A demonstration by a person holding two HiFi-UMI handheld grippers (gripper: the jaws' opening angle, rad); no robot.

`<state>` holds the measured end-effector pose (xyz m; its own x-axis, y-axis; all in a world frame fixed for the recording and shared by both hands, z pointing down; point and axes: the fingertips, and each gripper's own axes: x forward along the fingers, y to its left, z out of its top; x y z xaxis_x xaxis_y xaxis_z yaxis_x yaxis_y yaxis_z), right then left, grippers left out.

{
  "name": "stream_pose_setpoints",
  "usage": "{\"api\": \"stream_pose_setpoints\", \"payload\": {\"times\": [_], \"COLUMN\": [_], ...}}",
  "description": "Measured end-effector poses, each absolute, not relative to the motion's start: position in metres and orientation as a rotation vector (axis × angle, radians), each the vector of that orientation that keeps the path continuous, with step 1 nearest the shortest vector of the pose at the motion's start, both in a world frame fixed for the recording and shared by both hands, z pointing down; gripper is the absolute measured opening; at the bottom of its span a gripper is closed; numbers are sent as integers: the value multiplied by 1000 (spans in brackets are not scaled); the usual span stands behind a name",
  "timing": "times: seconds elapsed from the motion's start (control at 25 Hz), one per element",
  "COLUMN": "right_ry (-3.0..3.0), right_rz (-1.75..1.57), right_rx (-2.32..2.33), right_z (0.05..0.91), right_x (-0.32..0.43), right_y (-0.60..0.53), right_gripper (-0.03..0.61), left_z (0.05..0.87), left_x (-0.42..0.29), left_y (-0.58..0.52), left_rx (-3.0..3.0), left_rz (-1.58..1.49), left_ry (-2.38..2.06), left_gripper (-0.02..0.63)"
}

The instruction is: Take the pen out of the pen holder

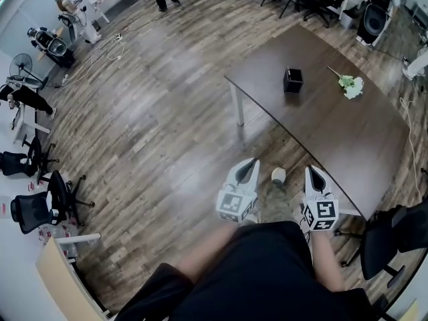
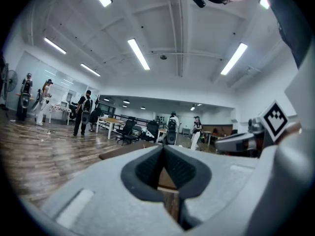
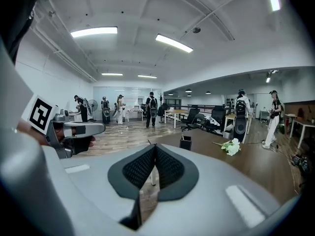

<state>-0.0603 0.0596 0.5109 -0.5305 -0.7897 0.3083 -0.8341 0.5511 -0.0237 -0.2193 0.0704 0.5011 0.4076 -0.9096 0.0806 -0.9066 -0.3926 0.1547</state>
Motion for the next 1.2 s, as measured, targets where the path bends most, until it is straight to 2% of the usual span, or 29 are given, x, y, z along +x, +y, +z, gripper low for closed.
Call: {"api": "stream_pose_setpoints", "payload": {"times": [0.28,0.8,1.2], "right_ry": [-2535,-2531,-2588], "right_rz": [267,302,293], "right_rx": [1360,1274,1136], "right_z": [521,545,550], "right_x": [-47,-16,-11], "right_y": [-20,-228,-329], "right_gripper": [3,3,3], "left_z": [514,536,552], "left_x": [-203,-164,-138], "left_y": [-3,-207,-331], "left_rx": [2477,2421,2386], "left_rz": [33,99,158], "left_ry": [-1614,-1617,-1635], "left_gripper": [3,3,3]}}
